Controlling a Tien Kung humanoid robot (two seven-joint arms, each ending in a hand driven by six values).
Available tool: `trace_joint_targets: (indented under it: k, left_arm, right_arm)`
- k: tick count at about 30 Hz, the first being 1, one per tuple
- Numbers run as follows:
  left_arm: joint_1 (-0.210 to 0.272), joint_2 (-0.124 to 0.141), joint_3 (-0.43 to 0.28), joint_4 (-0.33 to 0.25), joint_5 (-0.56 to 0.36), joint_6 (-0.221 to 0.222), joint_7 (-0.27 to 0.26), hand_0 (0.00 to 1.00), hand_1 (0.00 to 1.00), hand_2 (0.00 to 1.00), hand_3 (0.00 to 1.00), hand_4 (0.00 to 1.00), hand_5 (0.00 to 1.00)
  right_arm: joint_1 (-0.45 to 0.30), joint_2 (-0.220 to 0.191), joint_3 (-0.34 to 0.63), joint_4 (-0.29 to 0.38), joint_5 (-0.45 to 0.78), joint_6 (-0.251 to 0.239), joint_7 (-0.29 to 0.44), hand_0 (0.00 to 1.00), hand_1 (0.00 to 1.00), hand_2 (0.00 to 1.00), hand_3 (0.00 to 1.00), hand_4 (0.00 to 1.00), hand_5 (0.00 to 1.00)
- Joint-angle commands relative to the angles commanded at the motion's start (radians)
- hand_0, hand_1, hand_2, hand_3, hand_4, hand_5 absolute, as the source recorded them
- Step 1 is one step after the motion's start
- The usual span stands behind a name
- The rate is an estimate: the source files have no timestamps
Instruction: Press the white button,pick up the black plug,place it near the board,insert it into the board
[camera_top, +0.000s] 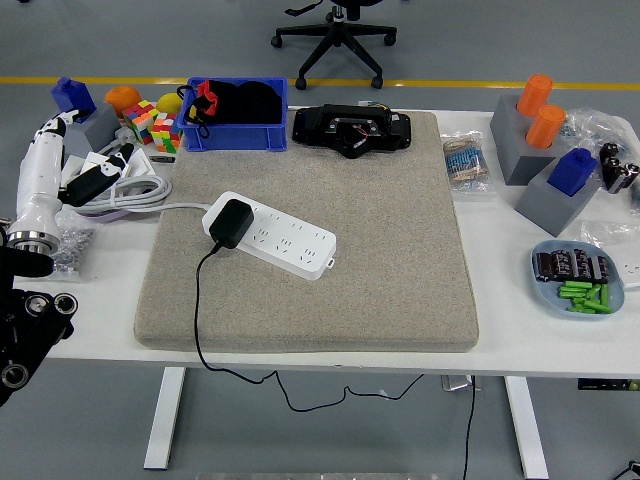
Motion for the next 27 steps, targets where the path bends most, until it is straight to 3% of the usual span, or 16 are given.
trace_joint_targets:
  k: [6, 17, 27]
  left_arm:
    - [0.03, -0.005, -0.01, -0.005, 0.004, -0.004, 0.008, 0.998, 0.979, 0.929, 0.831, 0.846, 0.58]
    - [0.039, -0.015, 0.001, -0.008, 0.005, -0.013, 0.018, 0.998, 0.979, 0.928, 0.829, 0.834, 0.556]
    - [0.06, -0.015, 0.032, -0.003, 0.005, -0.035, 0.038, 0.998, 0.976, 0.924, 0.826, 0.821, 0.54]
  right_arm:
    - [-0.017, 0.007, 0.052, -0.003, -0.029, 0.004, -0.005, 0.607, 0.579, 0.575, 0.586, 0.647, 0.367]
    - [-0.032, 0.01, 0.084, -0.011, -0.045, 0.018, -0.028, 0.611, 0.586, 0.579, 0.588, 0.647, 0.372]
    - [-0.044, 0.025, 0.132, -0.064, -0.061, 0.019, -0.027, 0.613, 0.586, 0.583, 0.589, 0.648, 0.377]
